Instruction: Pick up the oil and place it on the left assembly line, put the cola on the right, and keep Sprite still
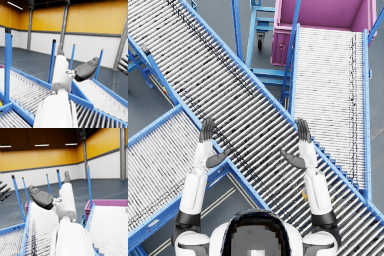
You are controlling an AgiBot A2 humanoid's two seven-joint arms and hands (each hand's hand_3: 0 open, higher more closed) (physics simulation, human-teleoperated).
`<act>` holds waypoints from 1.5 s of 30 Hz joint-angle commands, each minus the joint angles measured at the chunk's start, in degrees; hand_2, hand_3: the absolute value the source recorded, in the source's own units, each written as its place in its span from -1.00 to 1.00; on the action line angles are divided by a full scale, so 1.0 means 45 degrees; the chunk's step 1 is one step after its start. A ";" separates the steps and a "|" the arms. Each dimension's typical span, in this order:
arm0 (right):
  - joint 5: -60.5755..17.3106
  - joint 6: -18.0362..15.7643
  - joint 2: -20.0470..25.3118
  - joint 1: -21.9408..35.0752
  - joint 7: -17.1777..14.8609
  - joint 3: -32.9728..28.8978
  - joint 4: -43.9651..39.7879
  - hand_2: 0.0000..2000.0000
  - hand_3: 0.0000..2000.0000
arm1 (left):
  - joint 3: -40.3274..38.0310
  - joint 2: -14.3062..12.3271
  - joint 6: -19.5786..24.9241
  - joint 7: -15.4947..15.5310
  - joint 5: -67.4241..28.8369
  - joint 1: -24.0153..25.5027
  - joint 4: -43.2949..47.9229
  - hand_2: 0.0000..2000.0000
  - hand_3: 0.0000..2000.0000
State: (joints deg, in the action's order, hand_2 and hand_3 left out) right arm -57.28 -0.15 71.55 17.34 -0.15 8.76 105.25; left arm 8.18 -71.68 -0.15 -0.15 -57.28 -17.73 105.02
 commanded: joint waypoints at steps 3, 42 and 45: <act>0.0001 0.0021 0.0257 0.0436 0.0021 -0.0784 0.0593 -1.00 -1.00 | -0.0875 -0.0260 0.0021 0.0021 0.0001 -0.0512 0.0390 -1.00 -1.00; -0.3120 0.0032 0.1114 0.0385 0.0033 -0.2941 0.0997 -1.00 -1.00 | -0.3857 -0.0973 0.0033 0.0033 -0.3684 -0.0646 0.0724 -1.00 -1.00; -0.3120 0.0032 0.1155 0.0427 0.0033 -0.2918 0.1019 -1.00 -1.00 | -0.3774 -0.0927 0.0033 0.0033 -0.3685 -0.0933 0.0785 -1.00 -1.00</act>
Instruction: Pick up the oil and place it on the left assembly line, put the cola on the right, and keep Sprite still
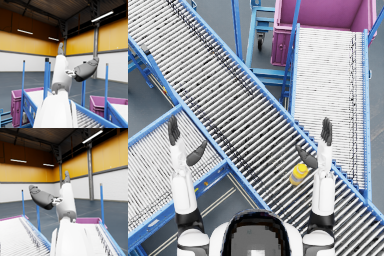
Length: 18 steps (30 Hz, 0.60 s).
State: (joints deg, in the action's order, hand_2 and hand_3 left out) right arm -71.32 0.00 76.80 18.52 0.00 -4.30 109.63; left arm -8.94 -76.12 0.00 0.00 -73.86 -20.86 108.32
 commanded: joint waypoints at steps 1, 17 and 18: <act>0.0000 0.0000 0.0003 0.0170 0.0000 0.0077 0.0068 -1.00 -1.00 | 0.0020 0.0039 0.0000 0.0000 0.0000 -0.0200 0.0044 -1.00 -1.00; 0.0001 0.0000 0.0277 -0.0454 0.0000 0.0030 0.0476 -1.00 -1.00 | -0.0020 -0.0130 0.0000 0.0000 0.0001 -0.0066 0.0024 -1.00 -1.00; 0.0001 0.0000 0.0297 -0.0533 0.0000 0.0060 0.0530 -1.00 -1.00 | -0.0049 -0.0173 0.0000 0.0000 0.0001 0.0073 -0.0033 -1.00 -1.00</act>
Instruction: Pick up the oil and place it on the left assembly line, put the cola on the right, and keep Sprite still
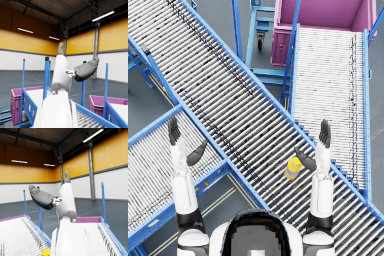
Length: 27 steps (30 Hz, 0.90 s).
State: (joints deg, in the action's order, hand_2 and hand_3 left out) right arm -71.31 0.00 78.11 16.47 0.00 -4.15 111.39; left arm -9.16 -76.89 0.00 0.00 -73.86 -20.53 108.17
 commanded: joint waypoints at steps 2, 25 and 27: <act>0.0000 0.0000 0.0039 -0.0157 0.0000 -0.0002 0.0182 -1.00 -1.00 | 0.0028 -0.0014 0.0000 0.0000 0.0000 -0.0004 0.0018 -1.00 -1.00; 0.0001 0.0000 0.0173 -0.3383 0.0000 0.1378 0.0237 -1.00 -1.00 | 0.0408 -0.0197 0.0000 0.0000 0.0000 0.0057 0.0301 -1.00 -1.00; 0.0001 0.0000 0.0139 -0.3686 0.0000 0.1580 -0.0170 -1.00 -1.00 | 0.0494 -0.0232 0.0000 0.0000 0.0000 0.0134 0.0306 -1.00 -1.00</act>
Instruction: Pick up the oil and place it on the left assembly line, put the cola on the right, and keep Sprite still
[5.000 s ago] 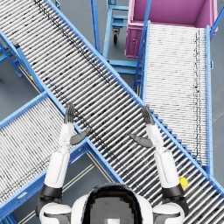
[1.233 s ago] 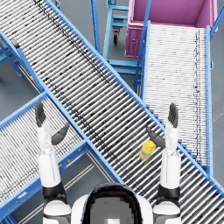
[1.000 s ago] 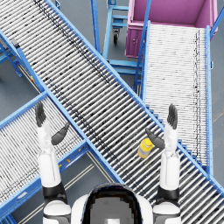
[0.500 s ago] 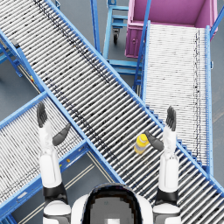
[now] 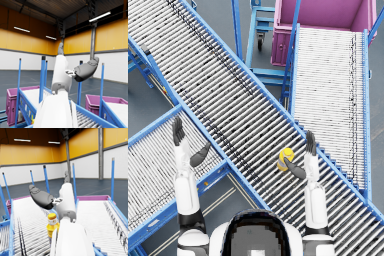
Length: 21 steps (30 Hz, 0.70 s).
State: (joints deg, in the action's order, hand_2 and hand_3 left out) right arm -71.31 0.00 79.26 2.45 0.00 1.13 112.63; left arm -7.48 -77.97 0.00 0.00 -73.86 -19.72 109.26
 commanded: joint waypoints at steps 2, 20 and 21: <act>0.0000 0.0000 -0.0147 -0.0793 0.0000 0.0711 -0.0851 -1.00 -1.00 | 0.0181 -0.0003 0.0000 0.0000 0.0000 -0.0085 0.0019 -1.00 -1.00; 0.0004 0.0000 0.0834 0.1373 0.0000 0.2211 -0.7357 -1.00 -1.00 | 0.0428 -0.0179 0.0000 0.0000 0.0000 -0.0125 -0.0339 -1.00 -1.00; 0.0003 0.0000 0.0922 0.1594 0.0000 0.2298 -0.7603 -1.00 -1.00 | 0.0389 -0.0183 0.0000 0.0000 0.0000 -0.0169 -0.0410 -1.00 -1.00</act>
State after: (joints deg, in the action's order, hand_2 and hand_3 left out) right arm -71.29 0.00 82.64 6.81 0.00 10.55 81.65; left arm -5.58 -78.97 0.00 0.00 -73.85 -19.54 107.93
